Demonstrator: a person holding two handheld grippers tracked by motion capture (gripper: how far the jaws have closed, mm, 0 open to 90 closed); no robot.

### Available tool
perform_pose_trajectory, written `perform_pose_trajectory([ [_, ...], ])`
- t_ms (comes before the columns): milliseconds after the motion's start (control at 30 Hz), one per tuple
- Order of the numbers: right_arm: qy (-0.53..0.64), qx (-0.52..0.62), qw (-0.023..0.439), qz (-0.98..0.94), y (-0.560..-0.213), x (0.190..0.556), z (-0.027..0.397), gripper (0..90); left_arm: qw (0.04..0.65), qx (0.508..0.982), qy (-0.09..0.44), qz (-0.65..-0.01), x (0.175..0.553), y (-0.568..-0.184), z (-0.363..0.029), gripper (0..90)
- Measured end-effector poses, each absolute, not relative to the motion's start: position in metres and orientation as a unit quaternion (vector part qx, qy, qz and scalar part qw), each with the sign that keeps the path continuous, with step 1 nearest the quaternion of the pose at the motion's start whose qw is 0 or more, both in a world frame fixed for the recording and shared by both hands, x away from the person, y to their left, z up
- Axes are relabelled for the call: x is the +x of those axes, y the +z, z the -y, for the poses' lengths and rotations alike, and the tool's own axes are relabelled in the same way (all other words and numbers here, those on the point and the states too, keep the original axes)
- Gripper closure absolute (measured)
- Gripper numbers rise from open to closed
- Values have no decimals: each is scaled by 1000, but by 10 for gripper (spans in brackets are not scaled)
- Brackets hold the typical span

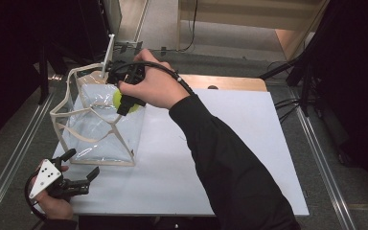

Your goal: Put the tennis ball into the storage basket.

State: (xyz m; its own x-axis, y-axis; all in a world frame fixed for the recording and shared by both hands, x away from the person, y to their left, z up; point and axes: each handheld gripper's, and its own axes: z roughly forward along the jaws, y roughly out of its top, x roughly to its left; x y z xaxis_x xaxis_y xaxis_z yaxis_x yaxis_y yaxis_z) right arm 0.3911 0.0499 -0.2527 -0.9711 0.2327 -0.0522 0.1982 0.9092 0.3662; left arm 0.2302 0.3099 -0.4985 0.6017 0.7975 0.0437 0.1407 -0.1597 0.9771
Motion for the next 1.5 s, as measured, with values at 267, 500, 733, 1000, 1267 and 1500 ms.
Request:
perform_pose_trajectory([
  [267,180,103,47,-977,-248,391,-63,235,556,701,296,-334,230,-499,-310,0],
  [500,177,100,47,-978,-249,393,-73,234,558,700,296,-333,230,-499,-310,0],
  [733,179,93,47,-978,-254,396,-84,234,556,702,296,-333,230,-499,-310,0],
  [1000,179,92,48,-978,-260,398,-93,234,555,702,296,-333,230,-498,-310,0],
  [1267,178,90,55,-978,-265,401,-98,234,555,702,296,-333,230,-499,-310,0],
  [1500,165,88,53,-981,-275,403,-102,233,556,702,295,-333,230,-499,-310,0],
])
